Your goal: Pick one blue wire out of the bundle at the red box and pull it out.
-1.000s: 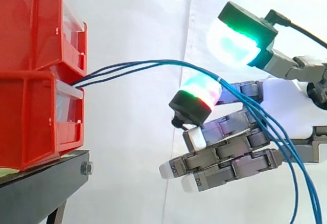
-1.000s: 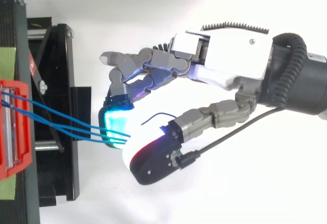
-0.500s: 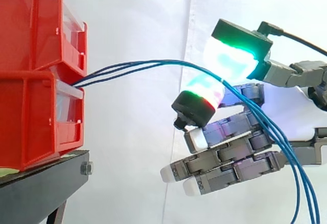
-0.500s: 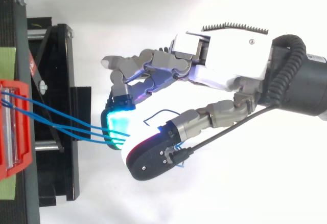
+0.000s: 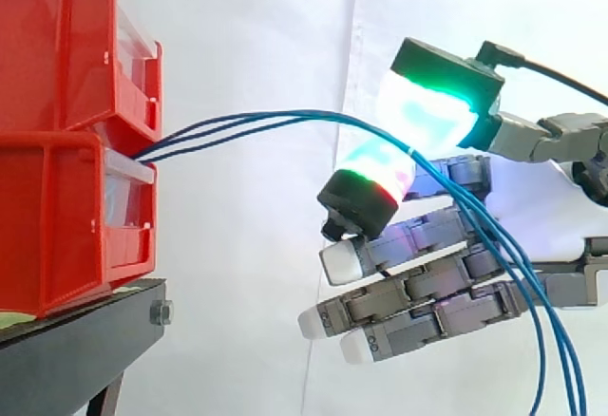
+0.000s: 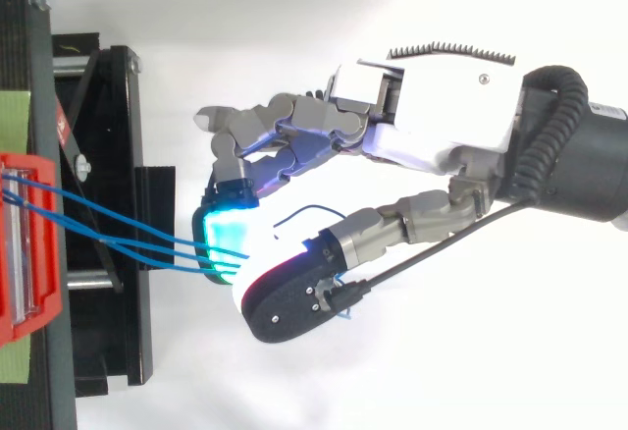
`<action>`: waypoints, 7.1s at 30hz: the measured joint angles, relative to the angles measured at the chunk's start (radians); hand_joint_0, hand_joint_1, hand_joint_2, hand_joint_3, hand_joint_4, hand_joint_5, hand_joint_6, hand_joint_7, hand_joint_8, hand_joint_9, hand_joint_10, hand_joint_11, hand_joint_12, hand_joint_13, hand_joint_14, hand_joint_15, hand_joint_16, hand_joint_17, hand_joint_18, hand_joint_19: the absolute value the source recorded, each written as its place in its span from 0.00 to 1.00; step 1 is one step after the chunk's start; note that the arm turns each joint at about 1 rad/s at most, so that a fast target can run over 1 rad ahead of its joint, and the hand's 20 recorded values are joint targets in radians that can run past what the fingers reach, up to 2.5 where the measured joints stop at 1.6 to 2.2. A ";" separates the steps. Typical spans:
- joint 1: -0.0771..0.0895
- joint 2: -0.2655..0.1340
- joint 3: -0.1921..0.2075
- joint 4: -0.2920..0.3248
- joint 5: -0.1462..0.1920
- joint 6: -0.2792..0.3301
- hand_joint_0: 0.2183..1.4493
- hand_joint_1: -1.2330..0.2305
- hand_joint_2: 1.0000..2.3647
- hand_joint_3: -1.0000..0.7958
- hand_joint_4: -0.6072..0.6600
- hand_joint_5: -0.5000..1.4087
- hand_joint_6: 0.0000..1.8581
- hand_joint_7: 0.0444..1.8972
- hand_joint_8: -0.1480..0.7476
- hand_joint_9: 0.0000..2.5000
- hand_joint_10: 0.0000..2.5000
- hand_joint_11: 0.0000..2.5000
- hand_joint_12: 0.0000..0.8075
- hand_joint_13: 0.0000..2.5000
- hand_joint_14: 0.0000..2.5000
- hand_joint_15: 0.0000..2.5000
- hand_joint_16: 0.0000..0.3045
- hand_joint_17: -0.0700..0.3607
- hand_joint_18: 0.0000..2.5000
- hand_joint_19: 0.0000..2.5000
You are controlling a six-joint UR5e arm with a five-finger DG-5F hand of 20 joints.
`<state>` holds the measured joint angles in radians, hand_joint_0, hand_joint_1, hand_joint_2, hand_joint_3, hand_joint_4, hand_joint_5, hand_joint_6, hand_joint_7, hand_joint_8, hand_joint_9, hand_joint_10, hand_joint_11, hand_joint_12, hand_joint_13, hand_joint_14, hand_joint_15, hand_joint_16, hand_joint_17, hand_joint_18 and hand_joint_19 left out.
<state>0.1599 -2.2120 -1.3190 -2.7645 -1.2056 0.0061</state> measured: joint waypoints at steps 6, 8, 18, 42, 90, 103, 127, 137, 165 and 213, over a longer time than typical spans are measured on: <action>0.000 0.000 0.000 0.000 0.000 0.000 0.27 0.37 0.01 0.39 0.49 0.20 0.40 0.65 0.38 0.28 0.01 0.21 0.42 0.00 0.00 0.00 0.17 0.43 0.00 0.11; 0.000 0.000 0.000 0.000 0.000 0.000 0.27 0.38 0.01 0.39 0.49 0.20 0.39 0.65 0.38 0.28 0.01 0.21 0.42 0.00 0.00 0.00 0.17 0.43 0.00 0.11; -0.001 0.000 0.000 0.001 0.000 -0.002 0.26 0.40 0.01 0.39 0.53 0.21 0.37 0.65 0.39 0.29 0.01 0.21 0.42 0.00 0.00 0.00 0.17 0.43 0.00 0.12; -0.003 0.000 0.000 0.002 0.000 -0.002 0.26 0.45 0.01 0.39 0.57 0.24 0.29 0.76 0.38 0.31 0.01 0.21 0.41 0.00 0.00 0.00 0.17 0.43 0.00 0.12; -0.003 0.000 0.000 -0.001 0.001 -0.001 0.31 0.31 0.01 0.39 0.52 0.17 0.46 0.65 0.43 0.29 0.01 0.28 0.45 0.00 0.00 0.01 0.18 0.45 0.00 0.12; -0.003 0.000 0.000 -0.004 0.001 0.000 0.41 0.21 0.01 0.39 0.66 0.16 0.47 0.83 0.42 0.26 0.01 0.24 0.46 0.00 0.00 0.00 0.18 0.45 0.00 0.11; -0.002 0.000 0.000 -0.001 0.001 -0.002 0.32 0.34 0.02 0.44 0.63 0.20 0.35 0.63 0.41 0.24 0.01 0.19 0.45 0.00 0.00 0.00 0.18 0.45 0.00 0.11; -0.002 0.000 0.000 -0.002 0.001 -0.002 0.32 0.35 0.02 0.52 0.79 0.23 0.27 0.64 0.36 0.26 0.00 0.03 0.41 0.00 0.00 0.00 0.18 0.45 0.00 0.11; -0.001 0.000 0.000 -0.001 0.000 -0.004 0.25 0.37 0.02 0.45 0.60 0.20 0.45 0.64 0.44 0.34 0.01 0.29 0.46 0.01 0.00 0.03 0.18 0.45 0.00 0.13; 0.001 0.000 0.000 0.003 -0.002 -0.008 0.37 0.38 0.02 0.50 0.71 0.23 0.27 0.65 0.39 0.26 0.00 0.11 0.43 0.00 0.00 0.00 0.17 0.43 0.00 0.10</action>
<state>0.1610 -2.2120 -1.3192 -2.7612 -1.2073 -0.0022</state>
